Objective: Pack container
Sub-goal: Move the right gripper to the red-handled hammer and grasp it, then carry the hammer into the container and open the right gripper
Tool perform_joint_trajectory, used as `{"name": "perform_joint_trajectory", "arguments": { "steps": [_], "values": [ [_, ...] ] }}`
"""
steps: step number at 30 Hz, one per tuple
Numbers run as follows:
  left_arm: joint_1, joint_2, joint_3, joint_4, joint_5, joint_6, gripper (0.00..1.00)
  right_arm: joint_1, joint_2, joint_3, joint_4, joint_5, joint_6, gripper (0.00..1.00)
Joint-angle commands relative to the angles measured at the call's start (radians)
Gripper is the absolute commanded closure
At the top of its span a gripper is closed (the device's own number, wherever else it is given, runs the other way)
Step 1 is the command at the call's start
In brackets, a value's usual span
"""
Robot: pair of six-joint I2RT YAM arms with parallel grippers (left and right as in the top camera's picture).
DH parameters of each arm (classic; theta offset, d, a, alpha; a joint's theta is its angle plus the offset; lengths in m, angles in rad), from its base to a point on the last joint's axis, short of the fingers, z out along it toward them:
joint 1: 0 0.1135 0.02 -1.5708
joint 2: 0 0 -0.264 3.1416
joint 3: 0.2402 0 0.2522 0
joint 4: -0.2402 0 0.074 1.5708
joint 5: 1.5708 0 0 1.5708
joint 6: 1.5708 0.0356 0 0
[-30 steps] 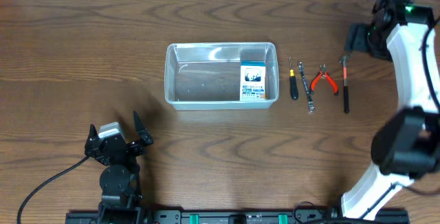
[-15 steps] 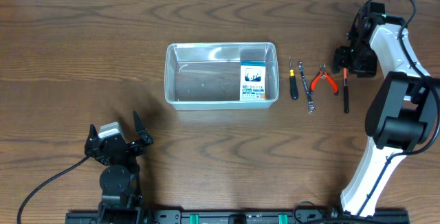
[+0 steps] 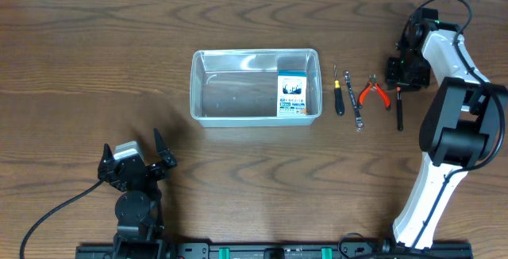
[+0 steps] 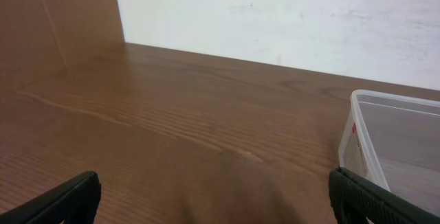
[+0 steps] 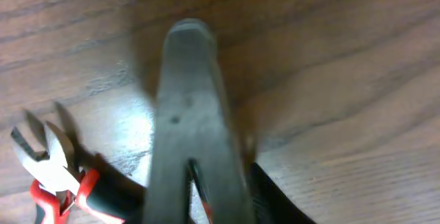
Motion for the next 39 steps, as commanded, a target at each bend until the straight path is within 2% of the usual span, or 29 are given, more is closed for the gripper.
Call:
{"name": "perform_joint_trajectory", "arguments": {
  "steps": [1,3,8,15,20,25,31,36,39],
  "values": [
    [-0.003,-0.003,-0.022,-0.030,-0.020,0.002,0.02,-0.003,0.006,-0.001,0.003,0.000,0.005,0.90],
    [-0.003,-0.003,-0.022,-0.030,-0.019,0.002,0.02,-0.003,0.003,-0.001,-0.003,0.000,0.005,0.99],
    [-0.003,-0.003,-0.022,-0.030,-0.020,0.002,0.02,0.000,-0.058,0.012,-0.024,0.000,0.005,0.99],
    [-0.003,-0.003,-0.022,-0.030,-0.020,0.002,0.02,0.097,-0.317,0.035,-0.021,-0.080,-0.040,0.99],
    [-0.003,-0.003,-0.022,-0.030,-0.019,0.002,0.02,0.299,-0.479,0.035,0.036,-0.224,-0.254,0.99],
    [-0.003,-0.003,-0.022,-0.030,-0.020,0.002,0.02,0.548,-0.503,0.032,0.102,-0.259,-0.484,0.99],
    [-0.003,-0.003,-0.022,-0.030,-0.020,0.002,0.02,0.771,-0.406,0.028,0.193,-0.259,-0.857,0.99],
    [-0.003,-0.003,-0.022,-0.030,-0.020,0.002,0.02,0.850,-0.270,0.028,0.269,-0.253,-1.149,0.99],
    [-0.003,-0.003,-0.022,-0.030,-0.020,0.002,0.02,0.854,-0.189,0.028,0.324,-0.205,-1.211,0.99]
  ]
}}
